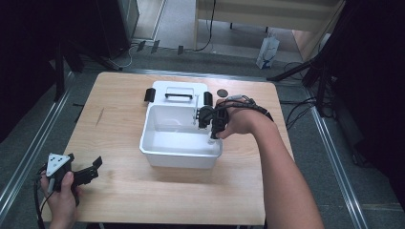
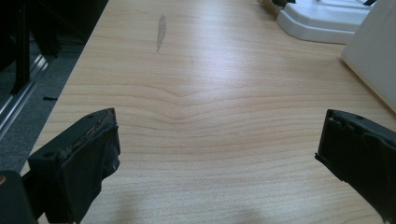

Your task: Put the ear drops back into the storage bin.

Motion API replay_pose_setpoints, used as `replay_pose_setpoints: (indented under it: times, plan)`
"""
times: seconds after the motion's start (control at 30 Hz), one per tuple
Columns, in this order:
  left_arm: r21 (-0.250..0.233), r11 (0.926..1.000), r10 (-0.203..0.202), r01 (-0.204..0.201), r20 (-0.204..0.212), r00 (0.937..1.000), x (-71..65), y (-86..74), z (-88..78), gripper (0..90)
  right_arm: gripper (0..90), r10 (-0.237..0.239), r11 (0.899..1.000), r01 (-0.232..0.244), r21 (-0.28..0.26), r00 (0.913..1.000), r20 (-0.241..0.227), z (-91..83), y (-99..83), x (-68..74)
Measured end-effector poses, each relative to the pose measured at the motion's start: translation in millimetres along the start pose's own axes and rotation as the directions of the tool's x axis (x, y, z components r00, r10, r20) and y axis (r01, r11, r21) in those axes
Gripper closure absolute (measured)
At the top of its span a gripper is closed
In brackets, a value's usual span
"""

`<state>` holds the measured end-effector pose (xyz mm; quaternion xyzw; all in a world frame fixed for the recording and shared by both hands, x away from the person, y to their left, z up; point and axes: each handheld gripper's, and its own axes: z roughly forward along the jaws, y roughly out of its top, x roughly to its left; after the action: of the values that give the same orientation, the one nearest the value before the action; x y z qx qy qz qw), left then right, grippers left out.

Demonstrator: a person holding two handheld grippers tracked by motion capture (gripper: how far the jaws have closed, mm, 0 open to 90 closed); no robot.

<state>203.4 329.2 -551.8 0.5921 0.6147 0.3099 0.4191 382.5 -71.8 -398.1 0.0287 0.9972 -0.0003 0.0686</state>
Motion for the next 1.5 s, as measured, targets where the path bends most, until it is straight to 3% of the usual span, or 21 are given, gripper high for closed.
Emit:
replay_pose_setpoints:
  times: [0.47, 1.03, 1.5]
  plan:
    - [0.004, 1.0000, 0.002, -0.002, 0.005, 1.0000, 0.2, 0.1, -0.2, 0.0, 71.8, -0.019, 1.000, 0.019, -0.005, 0.9998, 0.008, 18.9, -0.3, 1.6]
    - [0.006, 1.0000, -0.005, 0.005, 0.009, 1.0000, 0.7, 0.1, 0.1, 0.0, 71.7, -0.036, 0.998, 0.036, 0.046, 0.9993, 0.010, 38.8, 6.9, 3.4]
    - [0.008, 0.9999, -0.007, 0.007, 0.011, 0.9999, 0.9, 0.2, 0.1, 0.0, 72.0, -0.033, 0.998, 0.032, 0.059, 0.9994, 0.010, 44.0, 9.2, 2.6]
